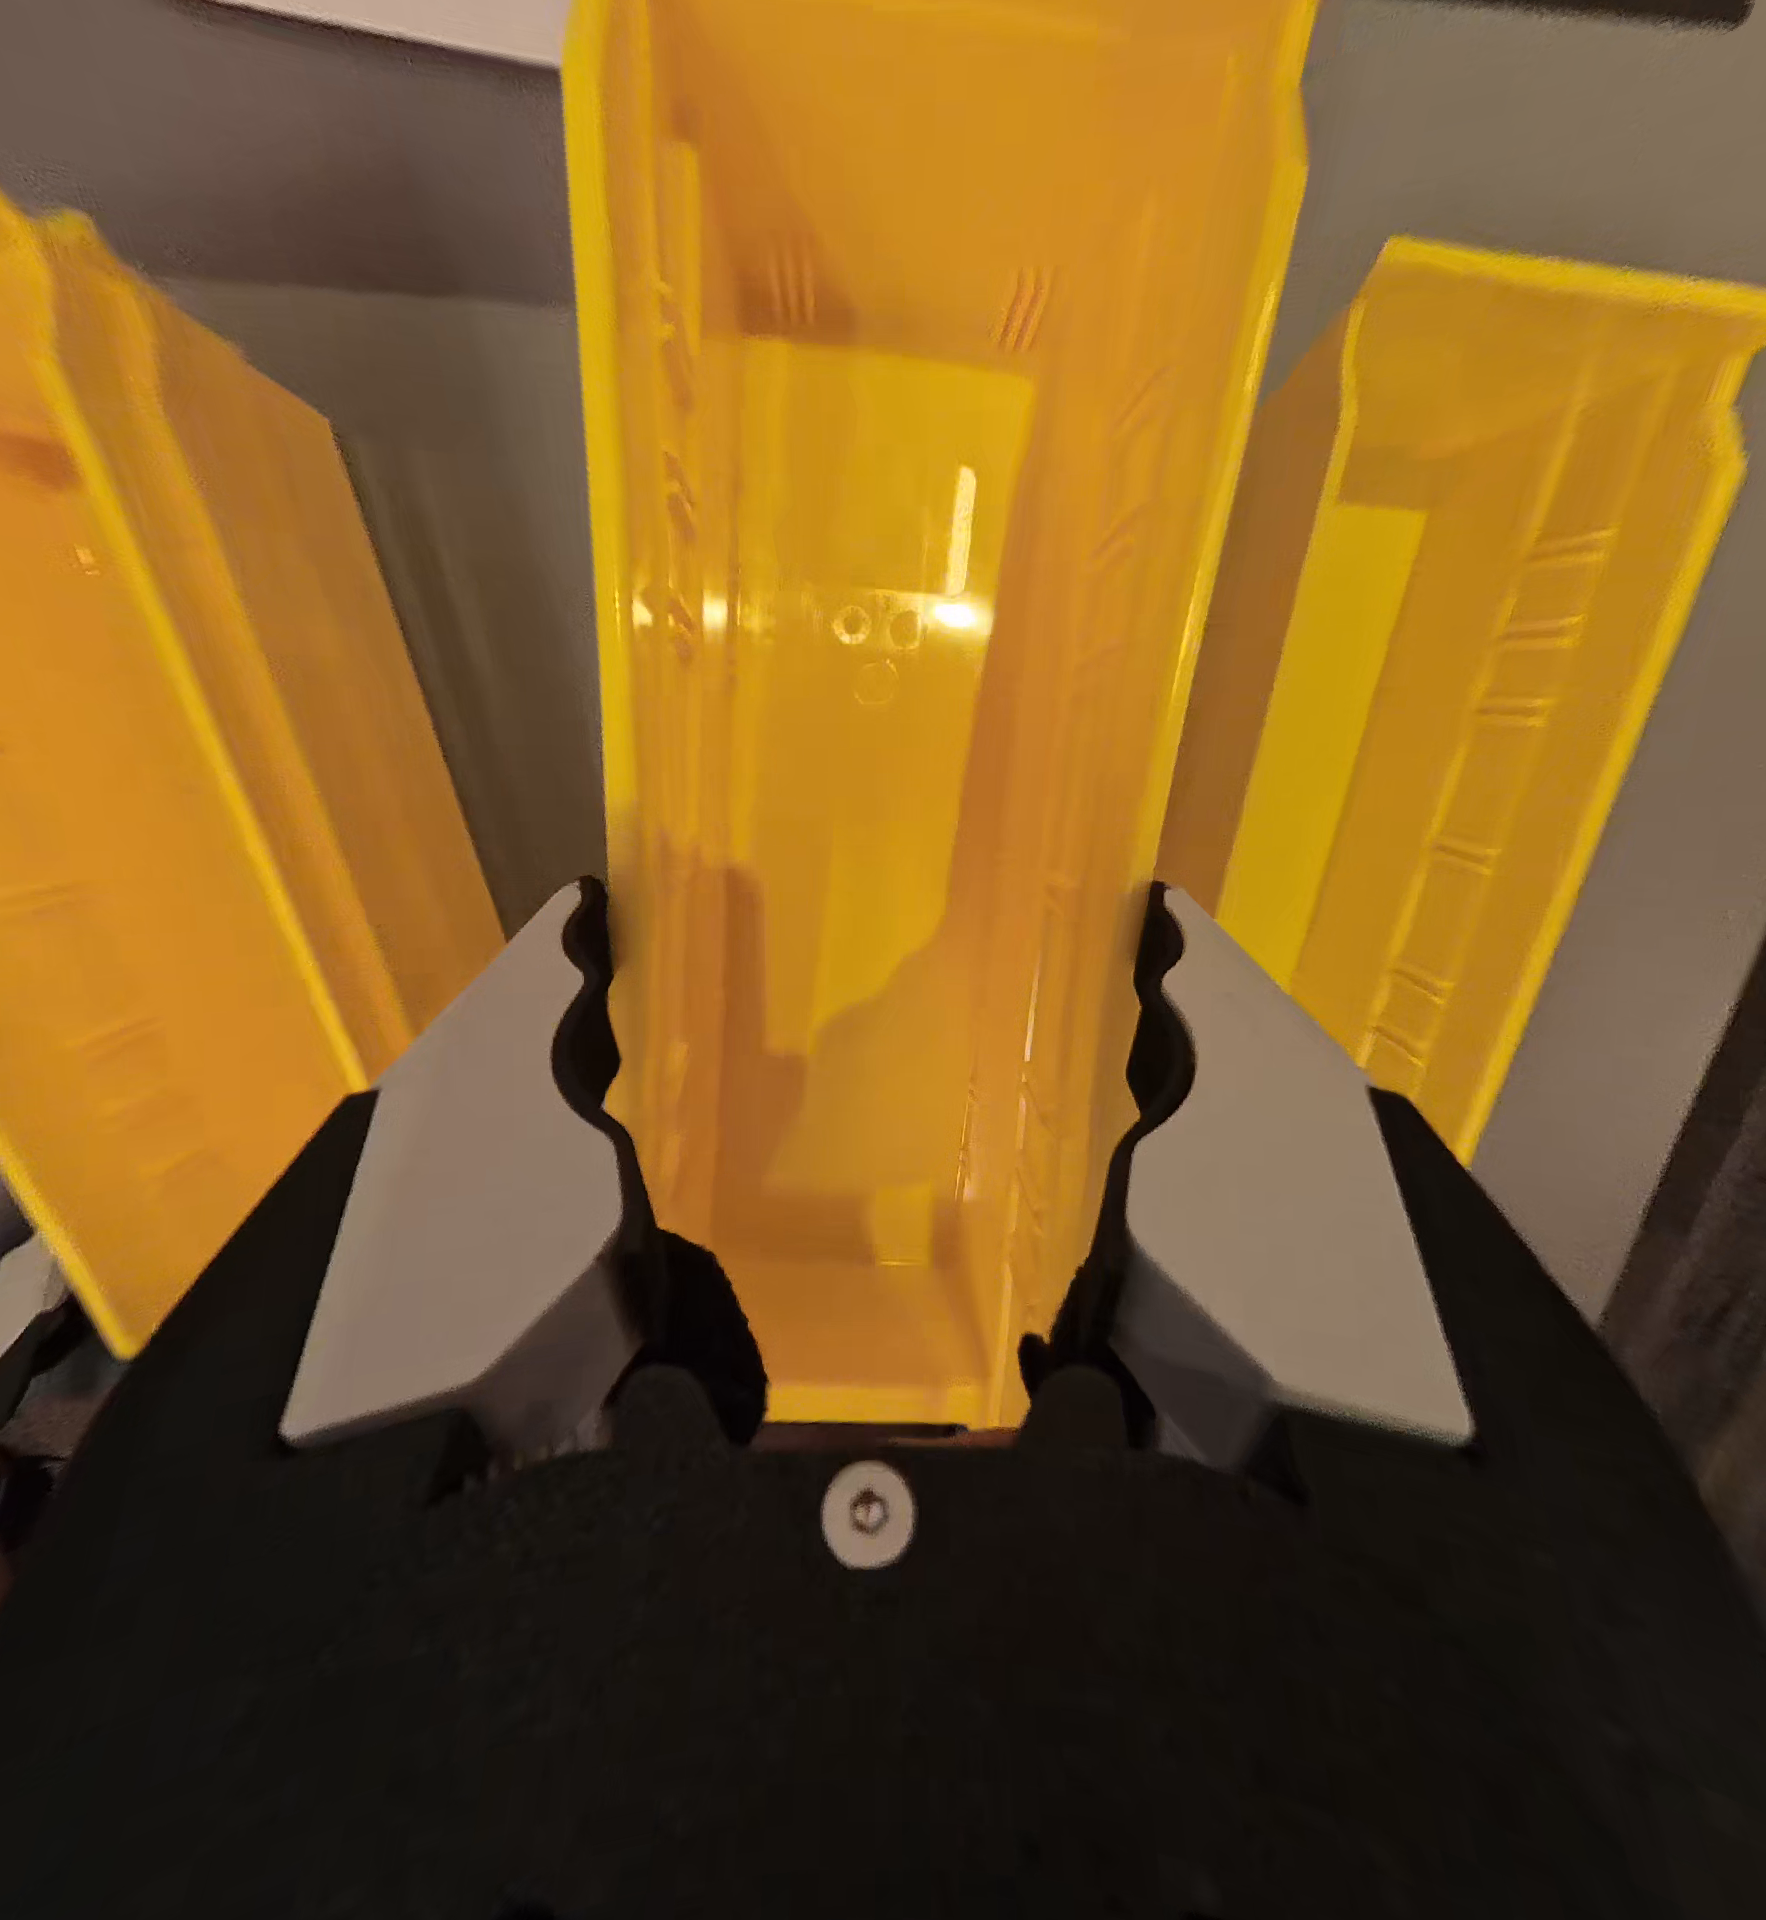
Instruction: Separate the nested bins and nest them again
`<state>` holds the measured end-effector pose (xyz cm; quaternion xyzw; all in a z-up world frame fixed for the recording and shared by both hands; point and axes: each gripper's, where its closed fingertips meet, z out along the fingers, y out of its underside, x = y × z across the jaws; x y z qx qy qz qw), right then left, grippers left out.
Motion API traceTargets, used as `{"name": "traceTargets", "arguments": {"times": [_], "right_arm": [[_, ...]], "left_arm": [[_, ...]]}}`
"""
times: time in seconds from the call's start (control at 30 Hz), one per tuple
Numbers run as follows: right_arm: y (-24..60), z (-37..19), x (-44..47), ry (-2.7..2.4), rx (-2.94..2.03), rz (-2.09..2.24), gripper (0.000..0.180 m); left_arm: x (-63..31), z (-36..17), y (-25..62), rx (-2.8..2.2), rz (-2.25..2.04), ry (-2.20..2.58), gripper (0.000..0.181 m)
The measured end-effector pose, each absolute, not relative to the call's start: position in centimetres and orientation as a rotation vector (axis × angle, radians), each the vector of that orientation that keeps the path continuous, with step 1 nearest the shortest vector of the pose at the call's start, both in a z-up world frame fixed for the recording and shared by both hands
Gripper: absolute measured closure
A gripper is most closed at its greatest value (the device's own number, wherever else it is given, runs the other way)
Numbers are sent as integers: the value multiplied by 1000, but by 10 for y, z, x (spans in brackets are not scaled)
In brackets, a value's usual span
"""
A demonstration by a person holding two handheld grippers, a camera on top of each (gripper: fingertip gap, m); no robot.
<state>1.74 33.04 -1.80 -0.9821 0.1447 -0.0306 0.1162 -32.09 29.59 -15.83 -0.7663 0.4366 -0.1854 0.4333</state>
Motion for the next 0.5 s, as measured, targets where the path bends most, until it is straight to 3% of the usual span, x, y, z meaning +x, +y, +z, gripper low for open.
{"name": "traceTargets", "arguments": {"times": [0.2,0.5], "right_arm": [[336,-84,18,456,-2938,-58,78],[340,-117,7,401,-2911,-164,71]], "left_arm": [[-322,-159,295,-1900,-440,1095,153],[-325,-159,292,-1915,-464,1083,153]]}}
